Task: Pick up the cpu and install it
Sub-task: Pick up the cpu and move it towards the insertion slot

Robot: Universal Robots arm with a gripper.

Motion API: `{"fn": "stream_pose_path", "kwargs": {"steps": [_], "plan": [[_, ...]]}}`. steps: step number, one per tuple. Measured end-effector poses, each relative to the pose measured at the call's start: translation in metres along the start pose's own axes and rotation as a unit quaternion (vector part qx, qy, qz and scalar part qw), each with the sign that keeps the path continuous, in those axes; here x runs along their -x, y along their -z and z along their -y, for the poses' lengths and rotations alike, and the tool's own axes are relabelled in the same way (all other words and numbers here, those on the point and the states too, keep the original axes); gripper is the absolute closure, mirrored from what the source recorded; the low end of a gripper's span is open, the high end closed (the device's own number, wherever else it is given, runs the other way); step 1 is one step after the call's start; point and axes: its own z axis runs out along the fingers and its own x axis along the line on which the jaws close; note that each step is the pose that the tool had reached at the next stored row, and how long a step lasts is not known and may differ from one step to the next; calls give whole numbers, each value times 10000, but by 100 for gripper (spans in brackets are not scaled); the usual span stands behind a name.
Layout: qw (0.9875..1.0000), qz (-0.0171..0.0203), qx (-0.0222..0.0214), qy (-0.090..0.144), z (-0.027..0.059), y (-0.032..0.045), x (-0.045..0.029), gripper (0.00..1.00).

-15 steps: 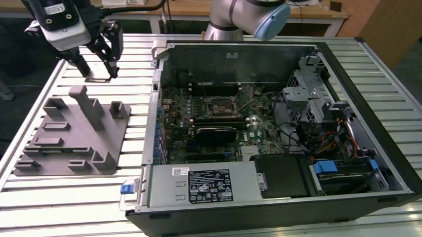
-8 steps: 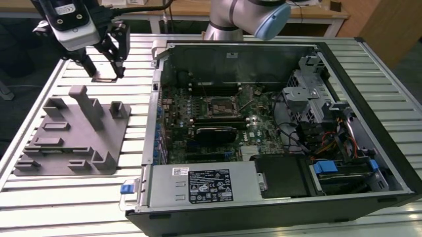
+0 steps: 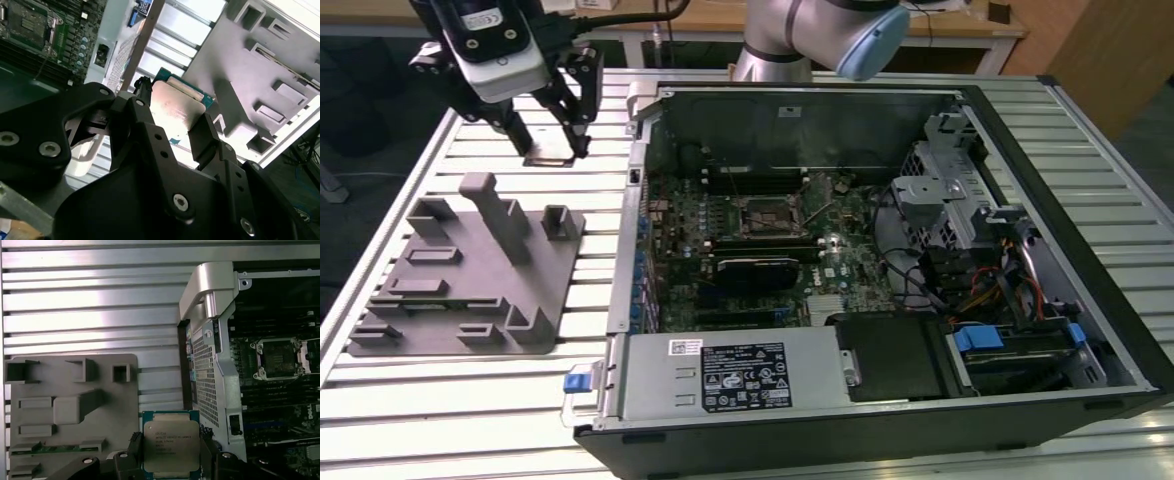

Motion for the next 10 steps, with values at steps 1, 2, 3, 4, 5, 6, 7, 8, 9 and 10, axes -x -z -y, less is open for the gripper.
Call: {"fn": "stream_pose_path", "kwargs": {"steps": [1, 2, 3, 4, 5, 6, 7, 8, 9, 10], "plan": [[10000, 0, 0, -1, -2, -2, 20, 46], [10000, 0, 0, 0, -4, -3, 41, 46], [10000, 0, 0, 0, -5, -5, 61, 46], [10000, 0, 0, 0, -7, -6, 81, 46], [10000, 0, 0, 0, -8, -7, 100, 46], [10000, 0, 0, 0, -10, -9, 120, 46], [10000, 0, 0, 0, -12, -10, 140, 46], [10000, 0, 0, 0, -13, -11, 160, 46], [10000, 0, 0, 0, -15, -13, 181, 46], [10000, 0, 0, 0, -17, -14, 204, 46]]}}
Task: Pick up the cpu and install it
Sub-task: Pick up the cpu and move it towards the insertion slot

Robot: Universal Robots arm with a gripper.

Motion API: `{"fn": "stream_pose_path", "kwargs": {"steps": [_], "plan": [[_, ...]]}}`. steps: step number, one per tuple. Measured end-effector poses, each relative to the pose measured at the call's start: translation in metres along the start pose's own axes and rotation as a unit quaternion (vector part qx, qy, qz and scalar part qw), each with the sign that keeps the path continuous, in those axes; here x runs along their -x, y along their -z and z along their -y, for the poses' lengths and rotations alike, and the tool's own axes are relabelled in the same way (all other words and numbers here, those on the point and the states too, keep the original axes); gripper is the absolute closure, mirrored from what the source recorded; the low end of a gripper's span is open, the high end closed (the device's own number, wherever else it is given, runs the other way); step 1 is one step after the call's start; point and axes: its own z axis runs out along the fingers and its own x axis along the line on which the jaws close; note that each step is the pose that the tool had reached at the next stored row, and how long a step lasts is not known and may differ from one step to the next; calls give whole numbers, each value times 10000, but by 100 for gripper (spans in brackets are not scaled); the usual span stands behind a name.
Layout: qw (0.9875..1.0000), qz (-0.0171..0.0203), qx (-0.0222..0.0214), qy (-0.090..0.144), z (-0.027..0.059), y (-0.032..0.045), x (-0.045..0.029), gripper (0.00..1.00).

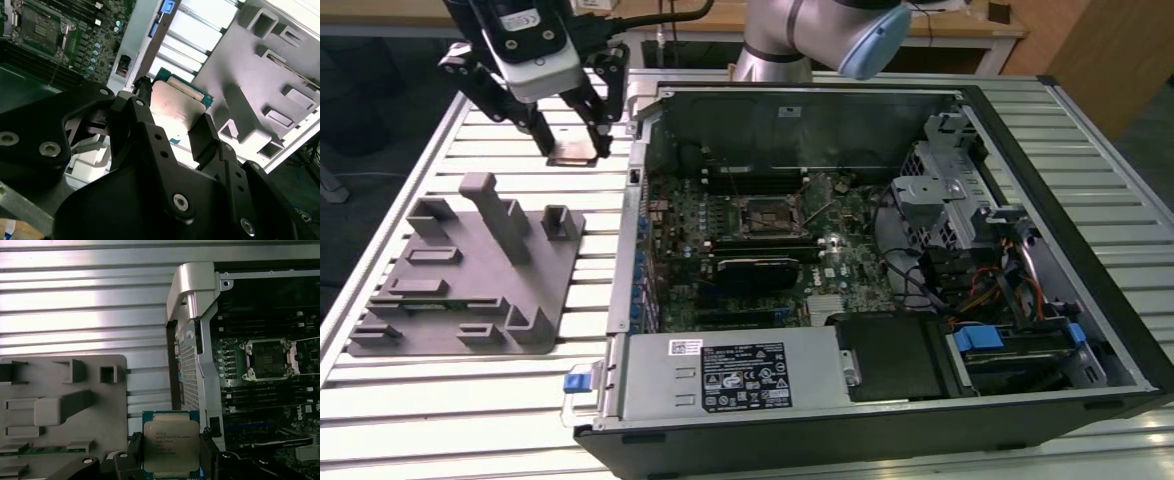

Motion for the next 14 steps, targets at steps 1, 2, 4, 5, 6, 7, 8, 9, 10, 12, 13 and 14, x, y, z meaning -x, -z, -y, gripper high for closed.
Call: {"fn": "stream_pose_path", "kwargs": {"steps": [1, 2, 4, 5, 6, 7, 8, 9, 10, 12, 13, 14], "plan": [[10000, 0, 0, 0, -2, -1, 24, 46], [10000, 0, 0, 0, -4, -3, 50, 46], [10000, 0, 0, 0, -9, -7, 105, 46], [10000, 0, 0, 0, -11, -9, 132, 46], [10000, 0, 0, 0, -13, -11, 160, 46], [10000, 0, 0, 0, -16, -13, 188, 46], [10000, 0, 0, 0, -18, -15, 219, 46], [10000, 0, 0, 0, -21, -17, 249, 46], [10000, 0, 0, 0, -23, -19, 279, 46], [10000, 0, 0, 0, -29, -23, 340, 46], [10000, 0, 0, 0, -31, -25, 370, 46], [10000, 0, 0, 0, -34, -27, 400, 46]]}}
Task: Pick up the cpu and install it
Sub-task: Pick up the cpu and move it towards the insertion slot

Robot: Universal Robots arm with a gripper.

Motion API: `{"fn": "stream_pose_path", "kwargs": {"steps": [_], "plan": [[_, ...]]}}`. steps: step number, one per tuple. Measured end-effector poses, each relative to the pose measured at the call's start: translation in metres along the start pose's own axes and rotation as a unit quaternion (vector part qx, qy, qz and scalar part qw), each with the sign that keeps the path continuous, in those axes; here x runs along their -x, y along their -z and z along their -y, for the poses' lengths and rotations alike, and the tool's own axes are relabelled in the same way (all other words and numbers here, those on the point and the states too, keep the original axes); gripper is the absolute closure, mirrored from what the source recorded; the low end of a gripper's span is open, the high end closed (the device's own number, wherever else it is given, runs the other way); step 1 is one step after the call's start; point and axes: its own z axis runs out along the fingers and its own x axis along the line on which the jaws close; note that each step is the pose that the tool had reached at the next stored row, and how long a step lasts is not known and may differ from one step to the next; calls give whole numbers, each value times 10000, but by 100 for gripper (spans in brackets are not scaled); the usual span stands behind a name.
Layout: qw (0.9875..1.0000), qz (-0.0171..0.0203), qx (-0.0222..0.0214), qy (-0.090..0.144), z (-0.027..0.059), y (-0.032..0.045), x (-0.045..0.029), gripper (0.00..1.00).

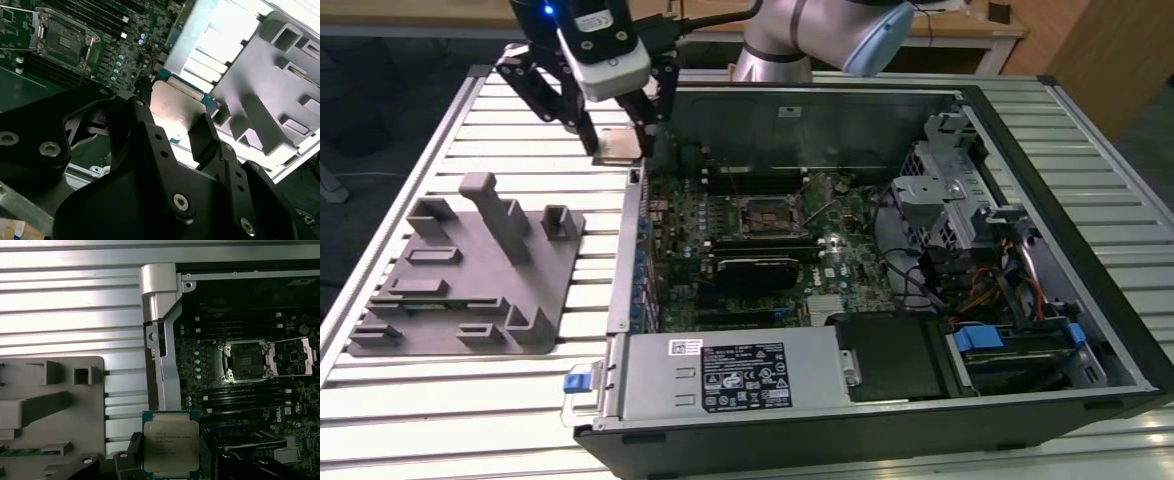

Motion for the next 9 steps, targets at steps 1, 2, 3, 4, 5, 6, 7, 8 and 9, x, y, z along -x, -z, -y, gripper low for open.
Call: {"fn": "stream_pose_path", "kwargs": {"steps": [1, 2, 3, 4, 5, 6, 7, 8, 9], "plan": [[10000, 0, 0, 0, -3, -3, 35, 46], [10000, 0, 0, 0, -6, -5, 67, 46], [10000, 0, 0, 0, -9, -7, 103, 46], [10000, 0, 0, 0, -11, -9, 138, 46], [10000, 0, 0, 0, -15, -12, 174, 46], [10000, 0, 0, 0, -18, -15, 207, 46], [10000, 0, 0, 0, -21, -17, 240, 46], [10000, 0, 0, 0, -24, -19, 273, 46], [10000, 0, 0, 0, -27, -22, 306, 46]]}}
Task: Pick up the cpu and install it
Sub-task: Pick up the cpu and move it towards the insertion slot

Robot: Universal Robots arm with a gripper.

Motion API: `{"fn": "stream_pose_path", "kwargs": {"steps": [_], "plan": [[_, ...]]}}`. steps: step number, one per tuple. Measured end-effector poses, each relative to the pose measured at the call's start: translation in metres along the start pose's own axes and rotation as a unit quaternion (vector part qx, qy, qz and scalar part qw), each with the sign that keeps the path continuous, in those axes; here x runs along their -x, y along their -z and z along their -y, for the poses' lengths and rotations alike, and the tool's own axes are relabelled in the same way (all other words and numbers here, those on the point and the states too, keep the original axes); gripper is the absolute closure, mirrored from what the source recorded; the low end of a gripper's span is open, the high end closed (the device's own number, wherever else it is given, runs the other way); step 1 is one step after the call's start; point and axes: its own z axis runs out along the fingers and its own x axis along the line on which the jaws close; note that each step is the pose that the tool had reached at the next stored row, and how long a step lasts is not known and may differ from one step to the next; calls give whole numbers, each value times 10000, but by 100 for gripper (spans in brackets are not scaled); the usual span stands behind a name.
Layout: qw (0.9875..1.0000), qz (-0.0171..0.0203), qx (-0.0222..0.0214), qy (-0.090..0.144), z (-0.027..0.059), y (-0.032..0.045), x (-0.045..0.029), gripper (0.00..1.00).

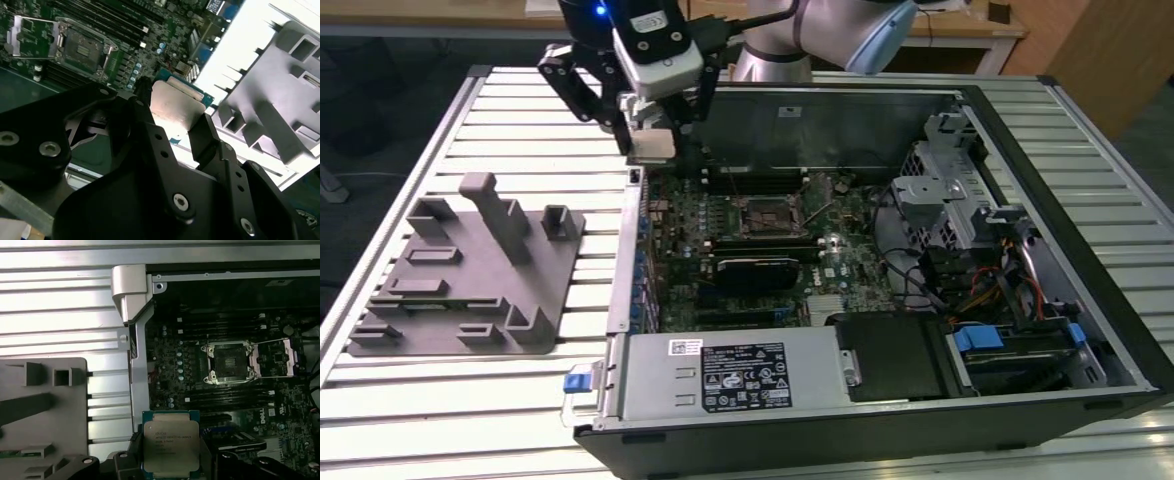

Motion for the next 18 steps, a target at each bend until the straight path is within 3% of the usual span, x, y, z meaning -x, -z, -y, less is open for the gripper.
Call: {"fn": "stream_pose_path", "kwargs": {"steps": [18], "plan": [[10000, 0, 0, 0, -90, -46, 517, 46]]}}
